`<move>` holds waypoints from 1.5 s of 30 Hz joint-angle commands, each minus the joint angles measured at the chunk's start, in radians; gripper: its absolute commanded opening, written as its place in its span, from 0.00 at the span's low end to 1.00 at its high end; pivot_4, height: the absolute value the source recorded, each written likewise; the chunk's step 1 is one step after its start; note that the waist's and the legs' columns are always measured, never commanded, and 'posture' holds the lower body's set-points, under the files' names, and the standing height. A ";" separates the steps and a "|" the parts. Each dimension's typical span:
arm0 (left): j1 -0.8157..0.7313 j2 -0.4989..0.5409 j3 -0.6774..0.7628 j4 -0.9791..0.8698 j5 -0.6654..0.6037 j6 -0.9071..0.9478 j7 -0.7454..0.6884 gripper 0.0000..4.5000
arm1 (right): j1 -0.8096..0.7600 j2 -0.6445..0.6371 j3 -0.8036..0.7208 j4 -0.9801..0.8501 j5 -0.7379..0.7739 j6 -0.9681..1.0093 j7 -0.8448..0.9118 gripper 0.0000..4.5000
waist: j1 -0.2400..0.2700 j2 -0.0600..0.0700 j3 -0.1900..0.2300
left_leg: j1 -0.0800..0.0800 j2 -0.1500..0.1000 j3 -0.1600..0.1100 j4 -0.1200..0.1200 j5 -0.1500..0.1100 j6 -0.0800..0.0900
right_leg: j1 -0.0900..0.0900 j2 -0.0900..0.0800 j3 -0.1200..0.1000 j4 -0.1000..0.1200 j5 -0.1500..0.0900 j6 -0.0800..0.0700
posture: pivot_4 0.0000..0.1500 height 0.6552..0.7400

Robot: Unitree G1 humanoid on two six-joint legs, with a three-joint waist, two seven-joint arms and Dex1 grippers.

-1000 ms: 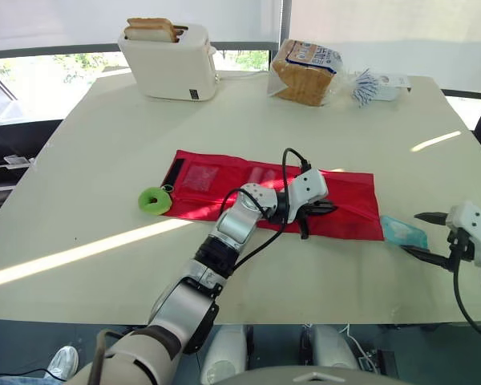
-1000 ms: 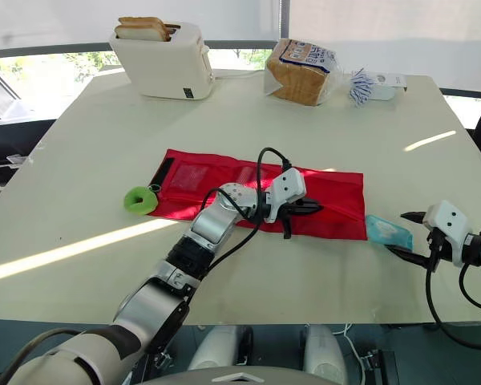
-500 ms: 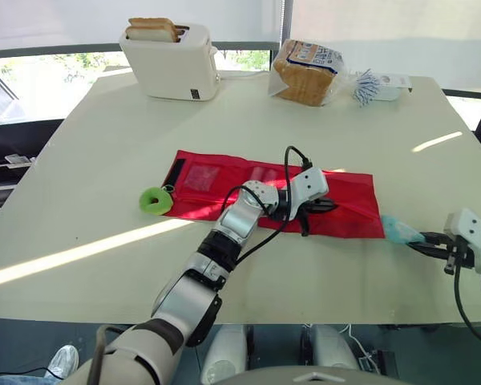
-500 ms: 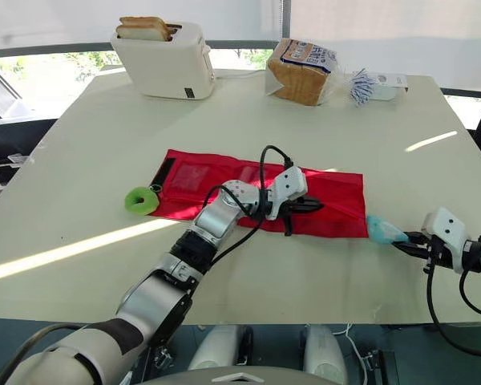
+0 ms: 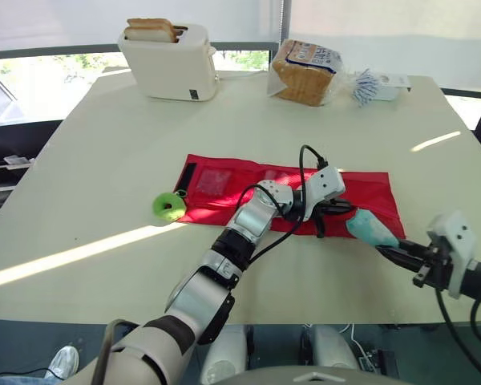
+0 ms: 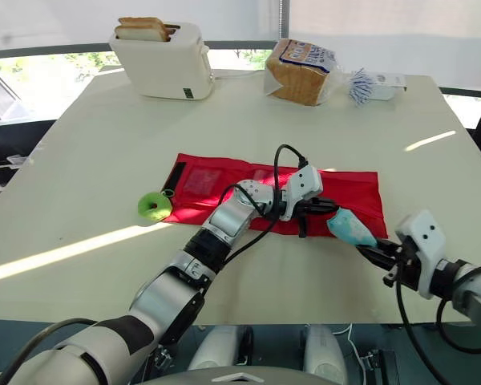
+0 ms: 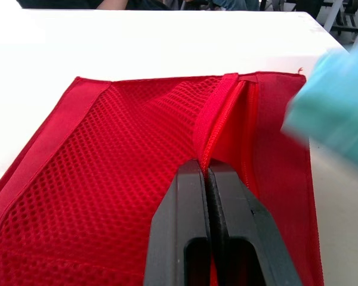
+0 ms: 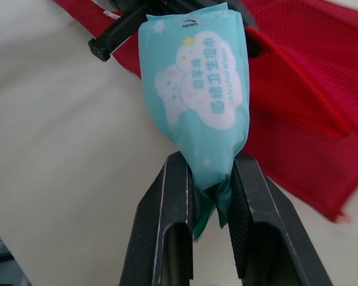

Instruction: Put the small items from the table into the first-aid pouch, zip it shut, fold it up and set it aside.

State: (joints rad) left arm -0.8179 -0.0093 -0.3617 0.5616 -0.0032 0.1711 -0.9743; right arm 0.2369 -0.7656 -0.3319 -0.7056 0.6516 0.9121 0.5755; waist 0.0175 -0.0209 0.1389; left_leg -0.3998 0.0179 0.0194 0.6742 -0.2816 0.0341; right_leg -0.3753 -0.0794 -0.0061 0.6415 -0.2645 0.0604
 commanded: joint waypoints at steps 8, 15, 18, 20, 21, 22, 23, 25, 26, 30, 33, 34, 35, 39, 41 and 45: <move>0.007 -0.020 -0.017 -0.042 -0.004 -0.016 -0.007 0.00 | -0.165 0.101 0.043 0.059 -0.056 0.186 -0.250 0.05 | -0.005 0.001 0.000 | 0.001 0.000 0.000 0.000 -0.001 0.002 | 0.000 0.001 0.001 0.001 0.000 0.000 | 1.00 1.00; 0.033 -0.029 -0.047 -0.057 0.009 -0.028 -0.008 0.00 | -0.330 0.297 0.104 0.114 -0.087 0.201 -0.397 0.05 | -0.003 0.001 -0.001 | 0.001 0.000 0.000 0.000 -0.001 0.002 | -0.001 0.001 0.001 0.001 0.000 0.000 | 1.00 1.00; 0.034 -0.032 -0.056 -0.048 0.017 -0.039 -0.003 0.00 | -0.387 0.399 0.111 0.130 -0.097 0.199 -0.462 0.05 | -0.005 0.001 -0.001 | 0.000 0.000 0.000 0.000 -0.001 0.002 | -0.001 0.001 0.002 0.001 0.000 0.000 | 1.00 1.00; 0.033 -0.036 -0.057 -0.042 0.018 -0.043 -0.001 0.00 | -0.411 0.467 0.124 0.153 -0.128 0.176 -0.509 0.05 | -0.004 0.001 -0.001 | 0.001 0.000 0.001 0.000 -0.001 0.002 | -0.001 0.001 0.002 0.001 0.000 0.000 | 1.00 1.00; 0.032 -0.038 -0.057 -0.036 0.019 -0.046 0.000 0.00 | -0.421 0.495 0.124 0.170 -0.156 0.152 -0.541 0.05 | -0.004 0.001 -0.001 | 0.000 0.000 0.000 0.000 -0.001 0.002 | -0.001 0.001 0.002 0.001 0.000 0.000 | 1.00 1.00; 0.032 -0.039 -0.057 -0.032 0.020 -0.049 0.001 0.00 | -0.428 0.513 0.123 0.181 -0.176 0.137 -0.561 0.05 | -0.005 0.001 -0.001 | 0.000 0.000 0.000 0.000 -0.001 0.002 | -0.001 0.001 0.002 0.001 0.000 0.000 | 1.00 1.00; 0.030 -0.041 -0.057 -0.025 0.023 -0.054 0.005 0.00 | -0.427 0.515 0.128 0.187 -0.192 0.125 -0.562 0.05 | -0.004 0.001 -0.001 | 0.000 0.000 0.001 0.000 -0.001 0.002 | -0.001 0.001 0.002 0.001 0.000 0.000 | 1.00 1.00; 0.023 -0.046 -0.052 -0.009 0.027 -0.060 0.018 0.00 | -0.413 0.500 0.140 0.179 -0.203 0.120 -0.539 0.05 | -0.003 0.001 -0.001 | 0.000 -0.001 0.001 0.000 -0.001 0.002 | -0.001 0.001 0.002 0.001 0.000 0.000 | 1.00 1.00; 0.016 -0.050 -0.049 0.006 0.032 -0.066 0.033 0.00 | -0.397 0.476 0.151 0.164 -0.204 0.122 -0.514 0.27 | -0.004 0.001 -0.001 | 0.000 -0.001 0.001 0.000 -0.001 0.002 | -0.001 0.001 0.002 0.001 0.000 0.000 | 1.00 1.00; -0.026 -0.073 -0.016 0.082 0.044 -0.080 0.106 0.00 | -0.327 0.363 0.182 0.091 -0.173 0.144 -0.398 0.56 | -0.002 0.001 -0.001 | 0.000 -0.001 0.000 0.000 -0.001 0.002 | -0.001 0.001 0.002 0.000 0.000 0.000 | 1.00 1.00; -0.061 -0.088 0.008 0.148 0.047 -0.092 0.154 0.00 | -0.282 0.285 0.182 0.049 -0.155 0.130 -0.320 0.56 | -0.008 0.001 -0.001 | 0.000 -0.001 0.000 -0.001 -0.001 0.002 | -0.001 0.001 0.003 0.000 0.000 0.000 | 1.00 1.00; -0.069 -0.092 0.012 0.165 0.047 -0.097 0.162 0.00 | -0.272 0.272 0.175 0.040 -0.146 0.132 -0.303 0.56 | -0.010 0.001 -0.001 | 0.001 -0.001 0.000 -0.001 -0.001 0.003 | -0.001 0.002 0.003 0.001 0.000 0.000 | 1.00 1.00; -0.076 -0.096 0.016 0.180 0.047 -0.102 0.167 0.00 | -0.259 0.249 0.175 0.031 -0.146 0.115 -0.278 0.56 | -0.011 0.001 -0.001 | 0.001 -0.001 0.000 -0.001 -0.001 0.003 | -0.001 0.002 0.003 0.001 0.000 0.000 | 1.00 1.00; -0.094 -0.110 0.025 0.228 0.048 -0.123 0.180 0.00 | -0.204 0.169 0.162 -0.006 -0.127 0.060 -0.174 0.56 | -0.010 0.001 -0.001 | 0.001 0.000 0.000 -0.001 -0.001 0.003 | -0.001 0.002 0.003 0.001 0.000 0.000 | 1.00 1.00; -0.096 -0.116 0.026 0.240 0.049 -0.132 0.183 0.00 | -0.171 0.161 0.129 -0.037 -0.084 0.006 -0.109 0.56 | -0.008 0.001 -0.001 | 0.001 -0.001 0.000 -0.001 -0.001 0.003 | -0.001 0.002 0.003 0.000 0.000 0.000 | 1.00 1.00; -0.090 -0.121 0.025 0.235 0.045 -0.135 0.176 0.00 | -0.081 0.164 -0.043 -0.045 -0.013 -0.037 -0.060 0.62 | -0.003 0.001 0.000 | 0.000 0.000 0.000 -0.001 -0.002 0.003 | 0.000 0.002 0.003 0.000 0.000 0.000 | 1.00 1.00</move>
State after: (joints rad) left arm -0.8961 -0.1200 -0.3522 0.8172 0.0466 0.0523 -0.8006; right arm 0.1407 -0.5920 -0.2900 -0.7359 0.6194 0.9058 0.5006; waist 0.0143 -0.0202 0.1384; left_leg -0.3993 0.0174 0.0194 0.6736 -0.2831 0.0368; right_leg -0.3755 -0.0773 -0.0028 0.6417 -0.2646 0.0606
